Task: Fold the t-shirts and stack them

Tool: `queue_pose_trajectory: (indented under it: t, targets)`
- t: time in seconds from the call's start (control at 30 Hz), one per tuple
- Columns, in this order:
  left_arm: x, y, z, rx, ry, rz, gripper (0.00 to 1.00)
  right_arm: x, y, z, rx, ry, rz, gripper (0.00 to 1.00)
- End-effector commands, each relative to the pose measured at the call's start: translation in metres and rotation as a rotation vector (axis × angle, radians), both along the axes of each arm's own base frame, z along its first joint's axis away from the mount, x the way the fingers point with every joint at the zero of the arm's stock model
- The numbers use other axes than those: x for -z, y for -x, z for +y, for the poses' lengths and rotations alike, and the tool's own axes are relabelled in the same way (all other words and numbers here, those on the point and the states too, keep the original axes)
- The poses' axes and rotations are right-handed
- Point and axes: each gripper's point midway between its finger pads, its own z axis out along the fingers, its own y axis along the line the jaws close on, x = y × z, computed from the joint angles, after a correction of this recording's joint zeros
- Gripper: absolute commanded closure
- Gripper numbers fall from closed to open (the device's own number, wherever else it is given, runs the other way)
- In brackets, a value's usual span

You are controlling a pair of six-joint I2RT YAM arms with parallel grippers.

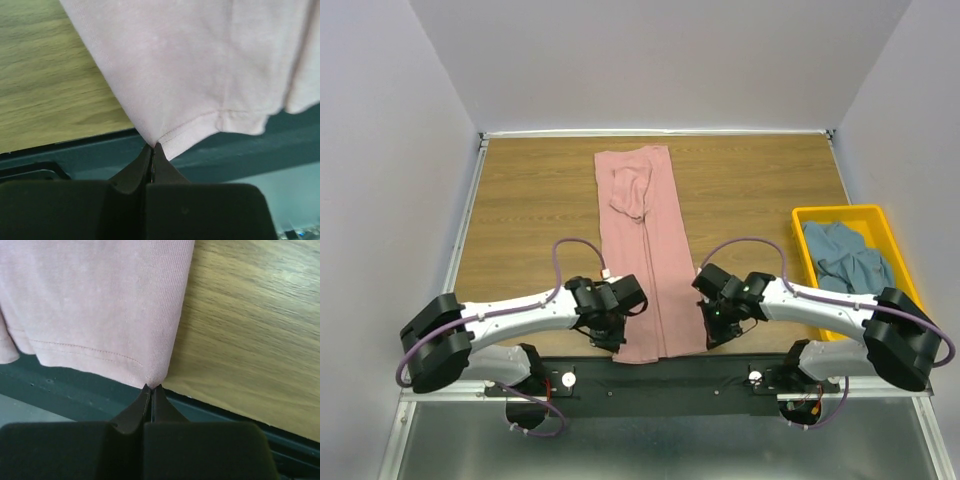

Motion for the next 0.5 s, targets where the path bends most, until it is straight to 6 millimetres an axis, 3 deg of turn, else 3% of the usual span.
queue_pose_trajectory:
  t: [0.0,0.07,0.17,0.2,0.23,0.3,0.33,0.47]
  targets:
    - [-0.016,-0.02,-0.006,-0.064,0.091,-0.039,1.0,-0.019,-0.021,0.002,-0.023,0.033,-0.073,0.99]
    - [-0.025,-0.042,-0.013,-0.063,0.139,-0.104,1.0,-0.027,-0.045,0.002,-0.01,0.073,-0.139,0.99]
    - [-0.039,-0.089,-0.014,-0.098,0.184,-0.209,1.0,-0.052,-0.102,0.007,0.039,0.084,-0.264,0.99]
    - [-0.045,-0.113,-0.006,-0.146,0.167,-0.272,1.0,-0.052,-0.116,0.006,0.028,0.106,-0.278,0.99]
    - [-0.046,-0.129,-0.005,-0.164,0.17,-0.308,1.0,-0.07,-0.138,0.013,0.045,0.089,-0.336,0.99]
    - [-0.055,-0.165,0.009,-0.194,0.149,-0.402,1.0,-0.073,-0.167,0.009,0.055,0.122,-0.371,0.99]
    - [-0.057,-0.182,0.009,-0.201,0.162,-0.443,1.0,-0.088,-0.188,0.016,0.067,0.112,-0.421,0.99]
    - [-0.078,-0.237,0.019,-0.219,0.163,-0.579,1.0,-0.104,-0.242,0.023,0.103,0.107,-0.505,0.99]
